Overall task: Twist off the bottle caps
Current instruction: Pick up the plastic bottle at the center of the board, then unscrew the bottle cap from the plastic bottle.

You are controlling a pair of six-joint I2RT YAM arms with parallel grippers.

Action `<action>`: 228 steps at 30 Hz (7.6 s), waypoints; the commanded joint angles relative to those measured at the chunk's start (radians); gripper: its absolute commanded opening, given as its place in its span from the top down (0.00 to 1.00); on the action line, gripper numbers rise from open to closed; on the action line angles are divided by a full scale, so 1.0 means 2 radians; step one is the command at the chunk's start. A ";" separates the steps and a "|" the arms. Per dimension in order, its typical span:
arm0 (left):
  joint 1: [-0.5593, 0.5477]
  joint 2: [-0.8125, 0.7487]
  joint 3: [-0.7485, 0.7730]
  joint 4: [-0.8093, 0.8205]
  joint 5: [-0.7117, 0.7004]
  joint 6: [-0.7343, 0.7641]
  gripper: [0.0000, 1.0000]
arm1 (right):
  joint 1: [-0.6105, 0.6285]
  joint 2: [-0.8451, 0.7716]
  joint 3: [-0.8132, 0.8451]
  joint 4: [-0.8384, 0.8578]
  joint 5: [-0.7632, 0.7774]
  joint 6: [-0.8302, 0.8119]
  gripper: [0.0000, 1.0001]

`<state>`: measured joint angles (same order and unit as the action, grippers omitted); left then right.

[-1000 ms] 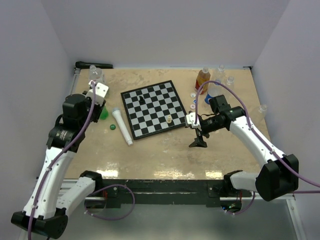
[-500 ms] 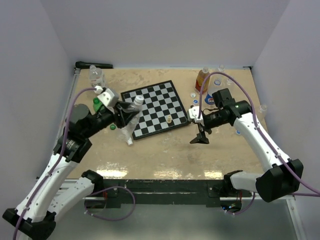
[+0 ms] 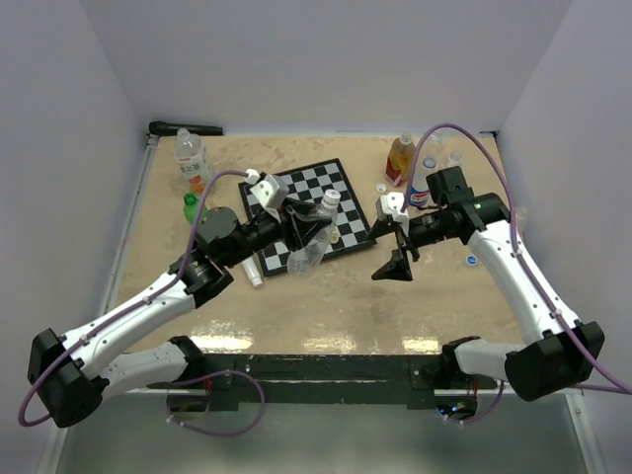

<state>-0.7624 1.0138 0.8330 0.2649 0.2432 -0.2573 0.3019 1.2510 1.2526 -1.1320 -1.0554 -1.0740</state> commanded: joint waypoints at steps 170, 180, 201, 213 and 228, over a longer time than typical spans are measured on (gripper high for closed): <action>-0.046 -0.010 0.058 -0.239 0.079 0.232 0.00 | -0.001 0.024 -0.115 0.074 0.093 -0.097 0.86; -0.046 0.031 0.078 -0.232 0.102 0.253 0.01 | 0.002 0.033 -0.113 0.063 0.090 -0.107 0.86; -0.042 0.117 0.115 -0.248 0.184 0.262 0.72 | 0.003 0.034 -0.113 0.058 0.090 -0.112 0.86; 0.044 0.103 0.101 -0.223 0.186 -0.056 1.00 | 0.003 0.033 -0.114 0.066 0.094 -0.103 0.86; 0.058 0.073 0.072 -0.221 0.111 -0.286 1.00 | 0.005 0.033 -0.115 0.069 0.096 -0.099 0.85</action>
<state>-0.6800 1.2022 0.9627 -0.2142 0.5297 -0.7681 0.3168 1.3231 1.0134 -0.9360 -0.9020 -1.2449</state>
